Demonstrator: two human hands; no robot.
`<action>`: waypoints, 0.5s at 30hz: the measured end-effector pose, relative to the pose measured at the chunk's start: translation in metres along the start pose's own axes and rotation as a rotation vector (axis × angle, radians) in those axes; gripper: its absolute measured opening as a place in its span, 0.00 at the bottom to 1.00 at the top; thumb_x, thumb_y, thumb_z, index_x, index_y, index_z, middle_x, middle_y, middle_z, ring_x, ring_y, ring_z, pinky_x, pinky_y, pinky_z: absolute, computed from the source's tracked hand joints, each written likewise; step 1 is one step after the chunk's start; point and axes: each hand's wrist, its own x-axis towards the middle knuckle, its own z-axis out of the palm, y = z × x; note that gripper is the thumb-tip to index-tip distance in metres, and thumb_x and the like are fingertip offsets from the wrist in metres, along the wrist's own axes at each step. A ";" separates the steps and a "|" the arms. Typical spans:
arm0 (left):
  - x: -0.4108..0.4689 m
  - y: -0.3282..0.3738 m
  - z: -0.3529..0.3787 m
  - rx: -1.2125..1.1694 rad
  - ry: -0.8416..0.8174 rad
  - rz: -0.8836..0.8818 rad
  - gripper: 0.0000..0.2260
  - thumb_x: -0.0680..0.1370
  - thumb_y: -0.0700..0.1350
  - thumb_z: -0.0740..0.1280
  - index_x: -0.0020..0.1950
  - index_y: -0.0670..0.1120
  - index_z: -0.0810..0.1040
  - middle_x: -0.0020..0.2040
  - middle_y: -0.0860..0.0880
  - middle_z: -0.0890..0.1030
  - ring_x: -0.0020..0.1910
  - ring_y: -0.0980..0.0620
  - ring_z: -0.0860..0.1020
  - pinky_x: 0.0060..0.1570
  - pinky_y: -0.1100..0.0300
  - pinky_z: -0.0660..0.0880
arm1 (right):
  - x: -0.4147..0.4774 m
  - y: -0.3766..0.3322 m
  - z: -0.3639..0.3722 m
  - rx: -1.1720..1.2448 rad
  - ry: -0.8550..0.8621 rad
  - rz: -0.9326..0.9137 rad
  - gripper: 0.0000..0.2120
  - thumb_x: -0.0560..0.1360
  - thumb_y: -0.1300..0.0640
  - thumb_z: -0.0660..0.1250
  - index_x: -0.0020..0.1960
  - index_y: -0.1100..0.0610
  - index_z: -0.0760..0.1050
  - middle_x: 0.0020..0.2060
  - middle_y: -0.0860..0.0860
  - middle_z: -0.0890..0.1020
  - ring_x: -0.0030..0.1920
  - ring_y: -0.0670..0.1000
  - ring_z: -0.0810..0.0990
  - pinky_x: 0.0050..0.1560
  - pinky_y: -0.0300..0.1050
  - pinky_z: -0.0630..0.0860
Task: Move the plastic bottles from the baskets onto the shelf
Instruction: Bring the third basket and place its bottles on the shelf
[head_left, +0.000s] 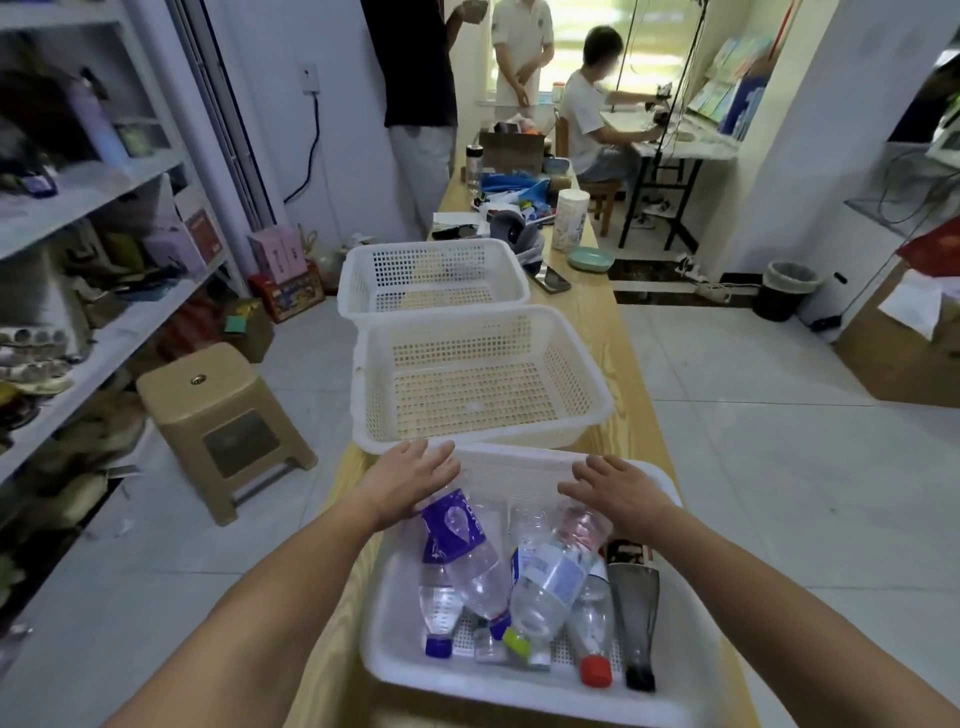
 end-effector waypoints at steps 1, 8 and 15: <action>-0.002 0.000 -0.001 -0.017 -0.006 -0.014 0.30 0.74 0.45 0.69 0.72 0.47 0.60 0.75 0.43 0.61 0.63 0.42 0.69 0.61 0.52 0.69 | -0.005 0.001 -0.002 -0.026 -0.004 0.012 0.40 0.37 0.49 0.80 0.49 0.46 0.78 0.43 0.49 0.77 0.43 0.51 0.77 0.42 0.41 0.74; 0.007 0.005 -0.023 -0.130 -0.150 -0.067 0.31 0.72 0.42 0.71 0.73 0.46 0.62 0.71 0.44 0.61 0.66 0.43 0.65 0.57 0.51 0.70 | -0.030 -0.012 -0.015 -0.050 -0.121 0.103 0.36 0.43 0.39 0.77 0.48 0.50 0.76 0.46 0.52 0.75 0.46 0.53 0.75 0.52 0.47 0.71; -0.009 0.012 -0.024 -0.096 -0.266 -0.002 0.35 0.66 0.46 0.78 0.70 0.47 0.68 0.69 0.43 0.64 0.67 0.43 0.64 0.65 0.49 0.66 | -0.013 -0.063 -0.035 -0.064 -0.247 0.183 0.22 0.77 0.57 0.63 0.71 0.49 0.65 0.67 0.51 0.70 0.69 0.55 0.65 0.70 0.52 0.58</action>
